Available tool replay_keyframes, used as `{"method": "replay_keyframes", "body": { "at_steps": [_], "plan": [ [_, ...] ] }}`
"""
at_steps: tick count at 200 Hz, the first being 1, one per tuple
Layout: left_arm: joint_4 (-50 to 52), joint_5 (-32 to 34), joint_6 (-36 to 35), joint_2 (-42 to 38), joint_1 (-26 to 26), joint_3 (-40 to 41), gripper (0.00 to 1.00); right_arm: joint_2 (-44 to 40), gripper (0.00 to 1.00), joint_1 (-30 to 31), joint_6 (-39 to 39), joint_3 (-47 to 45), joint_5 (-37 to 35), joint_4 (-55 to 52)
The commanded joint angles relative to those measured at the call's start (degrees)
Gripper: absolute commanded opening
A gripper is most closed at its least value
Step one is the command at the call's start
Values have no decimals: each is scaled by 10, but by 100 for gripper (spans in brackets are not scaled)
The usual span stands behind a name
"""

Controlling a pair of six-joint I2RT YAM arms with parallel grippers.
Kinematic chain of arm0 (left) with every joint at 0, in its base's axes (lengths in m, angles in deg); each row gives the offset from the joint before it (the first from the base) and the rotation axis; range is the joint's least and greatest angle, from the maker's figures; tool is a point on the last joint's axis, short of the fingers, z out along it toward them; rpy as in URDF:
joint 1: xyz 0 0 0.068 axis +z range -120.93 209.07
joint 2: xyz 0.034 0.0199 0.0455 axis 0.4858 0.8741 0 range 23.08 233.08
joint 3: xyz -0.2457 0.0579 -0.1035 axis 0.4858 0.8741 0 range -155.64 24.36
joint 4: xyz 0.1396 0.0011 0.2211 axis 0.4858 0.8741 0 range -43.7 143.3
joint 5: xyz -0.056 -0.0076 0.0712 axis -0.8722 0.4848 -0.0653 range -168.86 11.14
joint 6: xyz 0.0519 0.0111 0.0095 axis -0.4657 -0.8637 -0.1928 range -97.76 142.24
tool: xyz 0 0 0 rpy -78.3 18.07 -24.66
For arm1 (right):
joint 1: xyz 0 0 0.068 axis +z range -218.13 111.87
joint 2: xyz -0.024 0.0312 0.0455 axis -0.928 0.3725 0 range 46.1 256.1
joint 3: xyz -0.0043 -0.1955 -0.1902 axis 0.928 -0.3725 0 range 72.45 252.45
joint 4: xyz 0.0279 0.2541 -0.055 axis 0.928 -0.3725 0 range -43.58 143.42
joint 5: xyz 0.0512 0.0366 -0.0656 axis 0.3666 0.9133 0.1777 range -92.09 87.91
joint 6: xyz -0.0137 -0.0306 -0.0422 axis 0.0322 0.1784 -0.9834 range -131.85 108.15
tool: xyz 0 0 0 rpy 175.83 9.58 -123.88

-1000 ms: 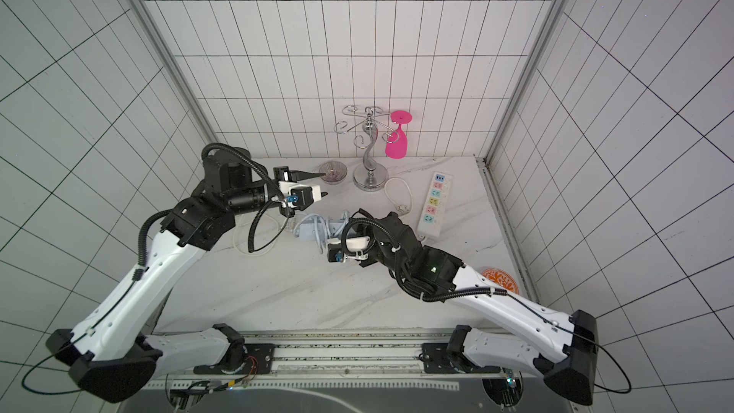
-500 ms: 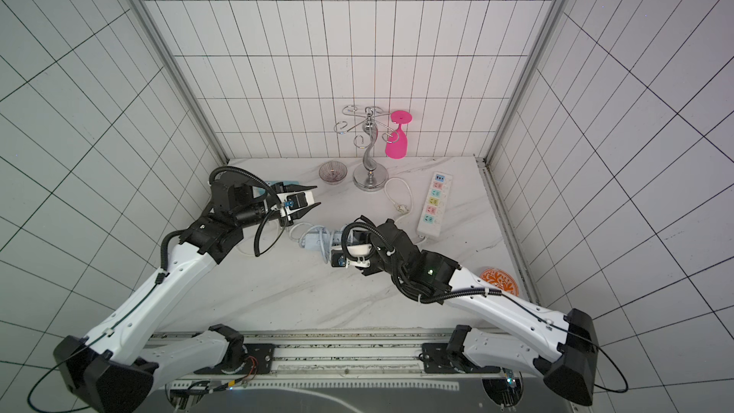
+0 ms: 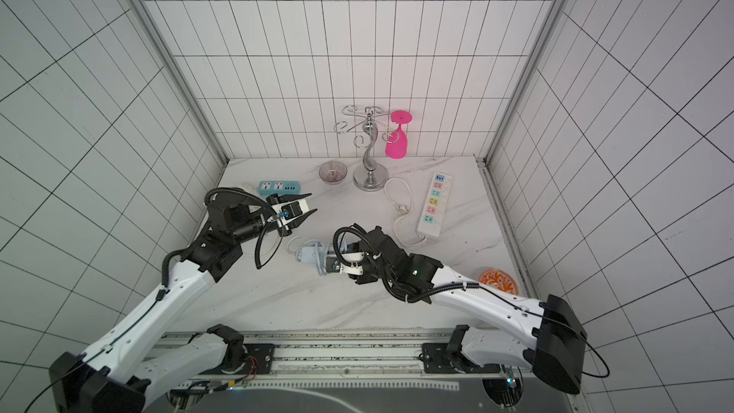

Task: Wrap the cord around the power strip
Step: Place the power strip at the center of the board.

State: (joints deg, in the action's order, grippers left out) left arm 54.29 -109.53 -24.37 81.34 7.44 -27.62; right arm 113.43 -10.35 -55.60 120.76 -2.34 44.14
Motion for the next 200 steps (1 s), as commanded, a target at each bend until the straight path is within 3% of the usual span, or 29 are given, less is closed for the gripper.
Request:
{"method": "replay_keyframes", "body": {
  "at_steps": [1, 59, 107, 149, 200],
  "plan": [
    [-46, 16, 33, -13, 7, 3, 41, 7, 0, -1, 40, -25, 42, 73],
    [-77, -1, 71, -17, 14, 34, 41, 57, 0, -68, 109, -17, 166, 93],
    [-95, -20, 99, 5, 26, 37, 41, 102, 0, -121, 167, -6, 217, 74],
    [-98, -26, 111, 25, 32, 34, 41, 126, 0, -155, 209, -24, 225, 65],
    [-121, -29, 122, 40, 36, 43, 41, 163, 0, -190, 217, -28, 163, 58]
  ]
}}
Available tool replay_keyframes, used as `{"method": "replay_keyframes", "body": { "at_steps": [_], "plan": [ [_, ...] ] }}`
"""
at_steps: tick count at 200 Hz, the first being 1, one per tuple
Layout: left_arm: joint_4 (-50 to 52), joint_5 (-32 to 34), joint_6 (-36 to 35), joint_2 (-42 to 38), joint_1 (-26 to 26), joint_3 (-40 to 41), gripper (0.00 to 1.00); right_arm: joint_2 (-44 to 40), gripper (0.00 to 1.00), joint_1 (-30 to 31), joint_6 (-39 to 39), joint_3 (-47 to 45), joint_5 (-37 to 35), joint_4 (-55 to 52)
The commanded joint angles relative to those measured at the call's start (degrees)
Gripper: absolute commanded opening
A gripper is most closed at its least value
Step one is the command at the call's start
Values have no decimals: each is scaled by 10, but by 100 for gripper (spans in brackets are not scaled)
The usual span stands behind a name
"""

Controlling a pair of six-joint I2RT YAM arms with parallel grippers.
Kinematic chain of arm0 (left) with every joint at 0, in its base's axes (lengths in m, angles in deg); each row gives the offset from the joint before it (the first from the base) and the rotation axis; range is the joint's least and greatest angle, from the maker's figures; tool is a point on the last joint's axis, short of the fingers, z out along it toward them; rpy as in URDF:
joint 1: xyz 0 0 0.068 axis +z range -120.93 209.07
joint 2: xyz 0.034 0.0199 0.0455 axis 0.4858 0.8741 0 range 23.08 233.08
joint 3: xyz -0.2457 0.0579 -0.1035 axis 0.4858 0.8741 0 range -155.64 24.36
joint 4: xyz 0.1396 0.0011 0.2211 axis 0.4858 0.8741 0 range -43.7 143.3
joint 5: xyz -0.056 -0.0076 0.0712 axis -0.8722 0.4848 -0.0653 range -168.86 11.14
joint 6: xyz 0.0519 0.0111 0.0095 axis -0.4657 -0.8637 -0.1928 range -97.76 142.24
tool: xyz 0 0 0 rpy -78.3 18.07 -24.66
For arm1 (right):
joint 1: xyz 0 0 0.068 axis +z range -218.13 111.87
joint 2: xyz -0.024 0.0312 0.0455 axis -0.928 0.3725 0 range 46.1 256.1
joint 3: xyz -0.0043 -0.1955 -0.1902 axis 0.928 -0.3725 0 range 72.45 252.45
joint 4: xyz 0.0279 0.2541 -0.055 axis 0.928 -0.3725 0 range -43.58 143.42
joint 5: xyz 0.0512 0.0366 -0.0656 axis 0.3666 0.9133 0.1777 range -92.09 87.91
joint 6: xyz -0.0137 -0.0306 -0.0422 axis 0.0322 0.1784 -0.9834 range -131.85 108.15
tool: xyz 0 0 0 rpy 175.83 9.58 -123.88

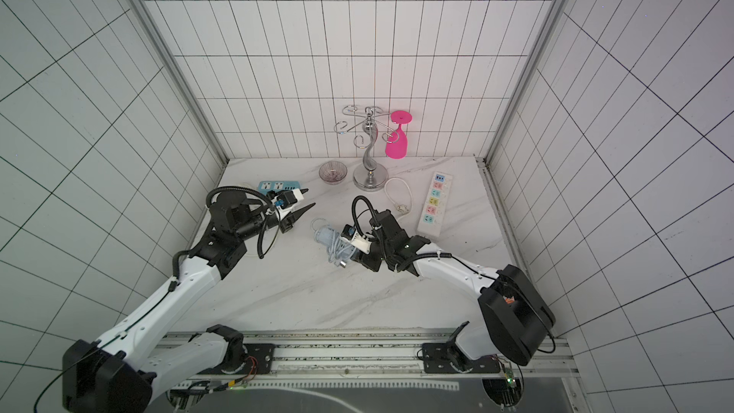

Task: Wrap the cord around the power strip
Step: Place the power strip at the center of the board.

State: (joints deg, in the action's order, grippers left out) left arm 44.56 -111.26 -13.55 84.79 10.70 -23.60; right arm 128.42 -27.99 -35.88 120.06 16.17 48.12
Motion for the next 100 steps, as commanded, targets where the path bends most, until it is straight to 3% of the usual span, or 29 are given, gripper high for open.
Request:
{"method": "replay_keyframes", "body": {
  "at_steps": [1, 100],
  "plan": [
    [-24, -11, 14, 5, 4, 3, 41, 15, 0, -14, 20, -21, -24, 19],
    [-64, -2, 81, 5, 4, 14, 43, 97, 0, -21, 19, -8, -154, 33]
  ]
}}
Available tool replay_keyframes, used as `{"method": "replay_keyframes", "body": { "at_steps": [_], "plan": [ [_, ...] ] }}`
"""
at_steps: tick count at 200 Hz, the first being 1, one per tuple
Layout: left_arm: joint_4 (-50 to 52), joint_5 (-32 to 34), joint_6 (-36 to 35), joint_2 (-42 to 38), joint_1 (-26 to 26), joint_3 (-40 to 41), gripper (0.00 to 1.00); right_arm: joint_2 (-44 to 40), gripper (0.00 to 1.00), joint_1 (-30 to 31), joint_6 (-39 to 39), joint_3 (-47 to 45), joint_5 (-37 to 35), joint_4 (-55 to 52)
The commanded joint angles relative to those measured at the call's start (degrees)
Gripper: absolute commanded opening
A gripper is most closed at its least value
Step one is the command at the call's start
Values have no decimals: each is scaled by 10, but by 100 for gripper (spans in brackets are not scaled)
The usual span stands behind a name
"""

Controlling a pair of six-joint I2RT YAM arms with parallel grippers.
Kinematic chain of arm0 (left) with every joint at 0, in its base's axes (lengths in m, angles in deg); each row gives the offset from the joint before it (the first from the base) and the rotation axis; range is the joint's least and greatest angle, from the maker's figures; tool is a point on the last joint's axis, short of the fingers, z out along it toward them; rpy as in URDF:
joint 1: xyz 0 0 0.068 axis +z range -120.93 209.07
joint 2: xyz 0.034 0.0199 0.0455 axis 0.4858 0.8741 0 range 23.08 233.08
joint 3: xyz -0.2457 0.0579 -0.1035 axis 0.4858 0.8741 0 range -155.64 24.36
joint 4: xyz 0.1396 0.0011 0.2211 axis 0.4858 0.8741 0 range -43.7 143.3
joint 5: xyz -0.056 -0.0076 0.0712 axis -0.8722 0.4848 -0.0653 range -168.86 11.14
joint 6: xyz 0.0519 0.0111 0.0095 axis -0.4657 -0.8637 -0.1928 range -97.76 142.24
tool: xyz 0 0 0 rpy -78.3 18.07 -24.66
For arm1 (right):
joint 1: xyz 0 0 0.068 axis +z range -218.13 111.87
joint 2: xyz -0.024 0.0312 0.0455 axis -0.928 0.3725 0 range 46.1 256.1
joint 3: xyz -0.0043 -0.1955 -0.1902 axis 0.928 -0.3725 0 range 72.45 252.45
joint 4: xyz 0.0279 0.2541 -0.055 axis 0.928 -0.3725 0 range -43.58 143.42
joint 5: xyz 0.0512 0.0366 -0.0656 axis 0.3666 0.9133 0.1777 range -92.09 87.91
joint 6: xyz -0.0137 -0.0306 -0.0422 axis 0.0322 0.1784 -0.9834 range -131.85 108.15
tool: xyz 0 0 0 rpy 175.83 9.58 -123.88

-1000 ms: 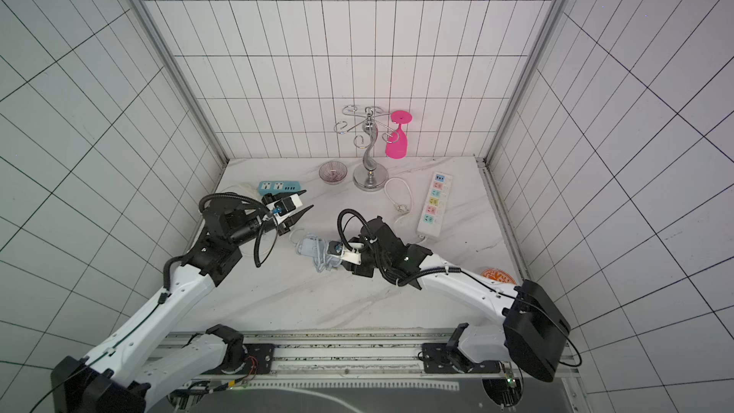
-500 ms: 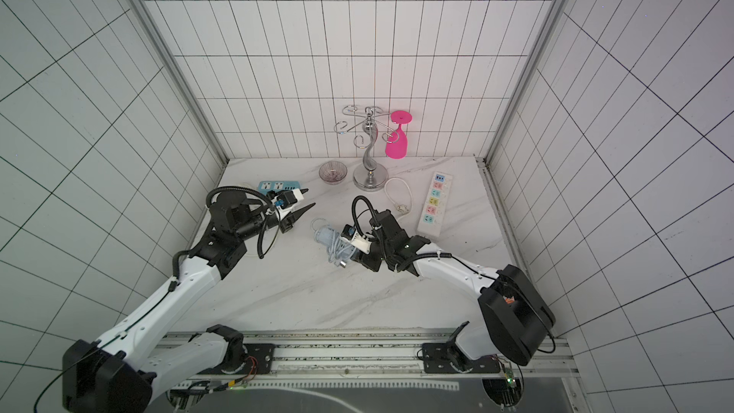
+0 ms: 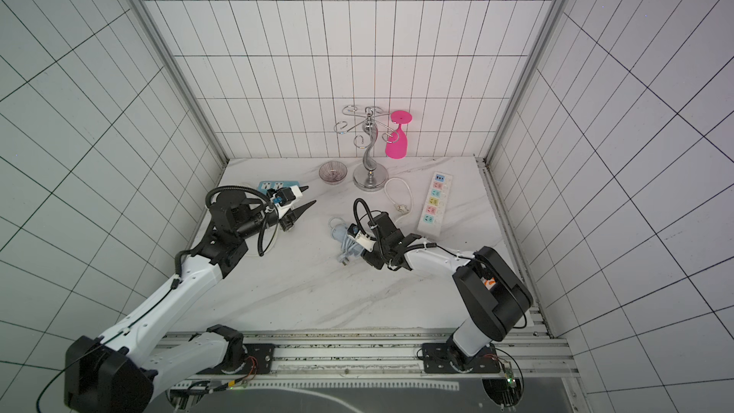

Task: Wrap the cord around the power strip
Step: Place the power strip at the center of the board.

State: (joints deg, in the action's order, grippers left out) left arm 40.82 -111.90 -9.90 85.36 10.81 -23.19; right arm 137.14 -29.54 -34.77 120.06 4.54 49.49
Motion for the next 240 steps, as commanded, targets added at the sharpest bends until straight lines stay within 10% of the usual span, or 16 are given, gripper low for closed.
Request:
{"method": "replay_keyframes", "body": {
  "at_steps": [1, 90, 115, 157, 240],
  "plan": [
    [-28, 5, 47, -1, 2, 10, 43, 10, 0, -5, 8, -8, -38, 19],
    [-20, 170, 231, -32, 2, 26, 45, 63, 21, -4, 19, 28, 15, -1],
    [3, 206, 244, -37, 2, 21, 45, 65, 39, -3, 28, 26, 24, -3],
    [6, 219, 251, -31, 2, 16, 45, 34, 98, -2, 40, 22, 16, -13],
    [77, 324, 262, -69, 2, -25, 48, -180, 98, 2, 64, 46, -109, -76]
  ]
}}
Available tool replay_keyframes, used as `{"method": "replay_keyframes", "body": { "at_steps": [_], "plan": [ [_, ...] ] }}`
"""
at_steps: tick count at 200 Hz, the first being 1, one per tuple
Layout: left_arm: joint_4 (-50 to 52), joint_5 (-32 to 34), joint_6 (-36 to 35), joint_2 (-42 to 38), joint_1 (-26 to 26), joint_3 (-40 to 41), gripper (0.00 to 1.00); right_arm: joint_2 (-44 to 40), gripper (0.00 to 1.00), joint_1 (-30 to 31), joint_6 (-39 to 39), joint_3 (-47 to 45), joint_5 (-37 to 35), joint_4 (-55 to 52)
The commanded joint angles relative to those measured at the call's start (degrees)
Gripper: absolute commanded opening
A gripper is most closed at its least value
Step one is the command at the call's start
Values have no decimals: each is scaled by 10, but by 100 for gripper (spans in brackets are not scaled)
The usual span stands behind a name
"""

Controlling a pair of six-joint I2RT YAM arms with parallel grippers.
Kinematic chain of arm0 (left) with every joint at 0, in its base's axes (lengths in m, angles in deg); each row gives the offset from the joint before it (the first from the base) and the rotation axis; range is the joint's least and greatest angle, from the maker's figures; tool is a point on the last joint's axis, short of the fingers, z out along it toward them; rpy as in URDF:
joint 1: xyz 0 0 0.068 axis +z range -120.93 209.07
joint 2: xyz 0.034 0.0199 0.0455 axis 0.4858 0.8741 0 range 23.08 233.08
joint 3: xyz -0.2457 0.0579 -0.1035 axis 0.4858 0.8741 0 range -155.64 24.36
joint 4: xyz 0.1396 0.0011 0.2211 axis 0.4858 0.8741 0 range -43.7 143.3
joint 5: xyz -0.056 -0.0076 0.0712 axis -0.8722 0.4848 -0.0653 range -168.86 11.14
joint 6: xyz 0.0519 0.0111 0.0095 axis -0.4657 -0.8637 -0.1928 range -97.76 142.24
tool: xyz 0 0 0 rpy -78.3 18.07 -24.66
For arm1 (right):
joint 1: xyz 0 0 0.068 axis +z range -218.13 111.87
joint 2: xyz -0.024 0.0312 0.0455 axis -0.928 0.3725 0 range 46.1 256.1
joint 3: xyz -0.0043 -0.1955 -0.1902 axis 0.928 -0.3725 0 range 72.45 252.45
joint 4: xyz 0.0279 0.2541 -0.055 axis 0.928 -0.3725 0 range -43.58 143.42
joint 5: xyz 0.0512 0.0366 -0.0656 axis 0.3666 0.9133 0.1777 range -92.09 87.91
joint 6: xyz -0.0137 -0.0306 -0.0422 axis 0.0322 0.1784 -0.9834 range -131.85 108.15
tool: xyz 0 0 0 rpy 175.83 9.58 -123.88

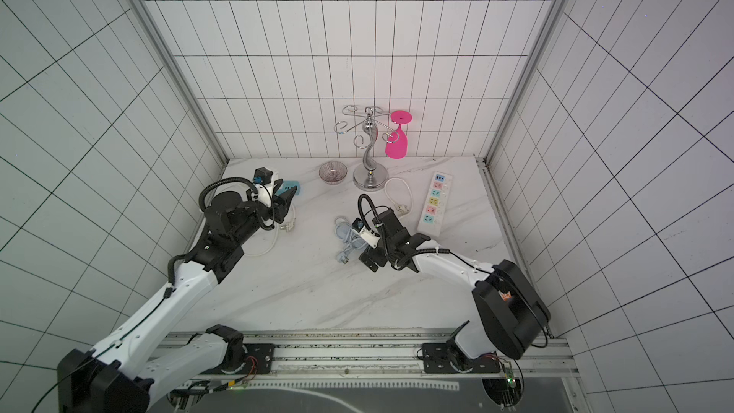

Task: Wrap the cord around the power strip
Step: Place the power strip at the center of the board, then reset both arms

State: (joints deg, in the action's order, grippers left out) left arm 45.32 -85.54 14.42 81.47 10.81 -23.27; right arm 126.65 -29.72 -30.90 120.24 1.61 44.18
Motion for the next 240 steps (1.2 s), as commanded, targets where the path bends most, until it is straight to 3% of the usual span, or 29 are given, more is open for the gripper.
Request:
{"method": "replay_keyframes", "body": {
  "at_steps": [1, 21, 49, 50, 53, 54, 59, 94, 127, 158, 177, 196, 240],
  "plan": [
    [33, 63, 19, -31, 2, -25, 48, -79, 98, 4, 26, 43, -85, -22],
    [47, 124, 34, -61, 4, -2, 50, -166, 98, -12, 37, 0, -152, 47],
    [38, 170, 67, -92, 13, 54, 56, -244, 99, -100, 65, -74, -146, 148],
    [37, 172, 69, -93, 13, 56, 59, -246, 99, -104, 65, -76, -146, 151],
    [36, 176, 72, -96, 13, 63, 88, -250, 99, -116, 66, -83, -143, 158],
    [35, 178, 73, -97, 13, 64, 93, -251, 99, -120, 66, -86, -142, 161],
    [32, 184, 78, -101, 14, 74, 98, -256, 99, -141, 67, -98, -137, 175],
    [-1, 235, 103, -106, 17, 131, 98, -258, 99, -290, 121, -187, -81, 320],
    [-64, 266, 119, -72, 30, 163, 98, -156, 99, -365, 163, -241, -69, 487],
    [-113, 278, 112, -35, 52, 183, 98, -79, 99, -374, 169, -327, -89, 659],
    [-136, 289, 92, -14, 68, 192, 98, -46, 99, -374, 160, -404, -93, 834],
    [-165, 277, 117, 5, 102, 205, 98, 1, 99, -374, 152, -436, -88, 938],
    [-253, 306, 134, 75, 130, 224, 98, 96, 99, -374, 150, -449, -87, 1061]
  ]
}}
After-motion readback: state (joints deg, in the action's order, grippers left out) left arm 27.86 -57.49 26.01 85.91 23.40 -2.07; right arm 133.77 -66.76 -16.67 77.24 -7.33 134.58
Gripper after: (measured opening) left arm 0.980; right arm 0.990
